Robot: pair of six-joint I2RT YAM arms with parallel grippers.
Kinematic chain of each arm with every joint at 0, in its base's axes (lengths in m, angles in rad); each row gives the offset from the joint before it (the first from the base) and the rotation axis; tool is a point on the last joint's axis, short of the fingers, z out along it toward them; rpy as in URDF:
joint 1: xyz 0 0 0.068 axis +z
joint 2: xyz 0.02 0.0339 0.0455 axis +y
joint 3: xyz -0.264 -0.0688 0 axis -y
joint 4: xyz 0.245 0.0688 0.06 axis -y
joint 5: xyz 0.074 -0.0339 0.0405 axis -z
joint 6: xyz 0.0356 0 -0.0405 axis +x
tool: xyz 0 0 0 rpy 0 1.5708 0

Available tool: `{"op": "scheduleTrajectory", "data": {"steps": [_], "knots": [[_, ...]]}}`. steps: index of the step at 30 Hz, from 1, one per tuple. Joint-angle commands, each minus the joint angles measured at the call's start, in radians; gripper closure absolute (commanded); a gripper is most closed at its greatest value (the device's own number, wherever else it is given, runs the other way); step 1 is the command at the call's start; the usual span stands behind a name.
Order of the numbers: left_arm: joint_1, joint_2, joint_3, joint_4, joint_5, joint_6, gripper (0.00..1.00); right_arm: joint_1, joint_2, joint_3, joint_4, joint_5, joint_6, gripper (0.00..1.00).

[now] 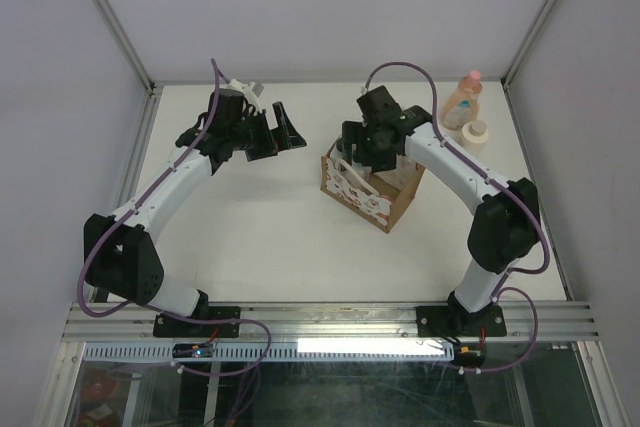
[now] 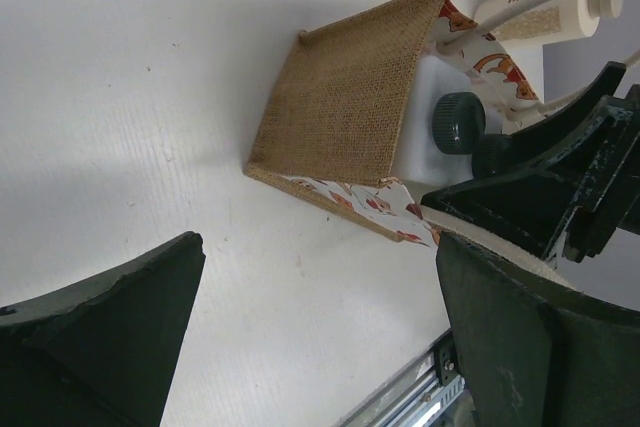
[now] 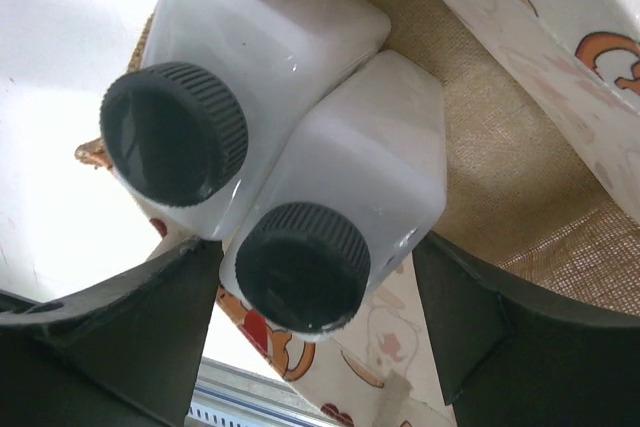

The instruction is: Take the personal care products out of the canvas bag

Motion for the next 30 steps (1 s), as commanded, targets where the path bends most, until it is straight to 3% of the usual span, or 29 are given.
{"op": "scheduleTrajectory", "data": {"steps": [1,13,21,24,30], "knots": [[-0.009,-0.043,0.010,0.025,-0.001,0.008,0.01,0.010,0.022,0.067,-0.009,0.063,-0.007,0.22],[-0.009,-0.034,0.027,0.021,-0.001,0.009,0.01,0.012,0.020,0.128,-0.109,0.211,-0.208,0.39],[-0.010,-0.019,0.036,0.021,0.002,0.004,0.01,0.012,-0.015,0.085,-0.055,0.152,-0.351,0.50],[-0.010,-0.017,0.038,0.021,0.002,0.003,0.01,0.013,0.003,0.096,-0.059,0.174,-0.323,0.50],[-0.009,-0.024,0.035,0.021,0.001,0.004,0.01,0.015,0.040,0.092,-0.047,0.163,-0.245,0.40]]}}
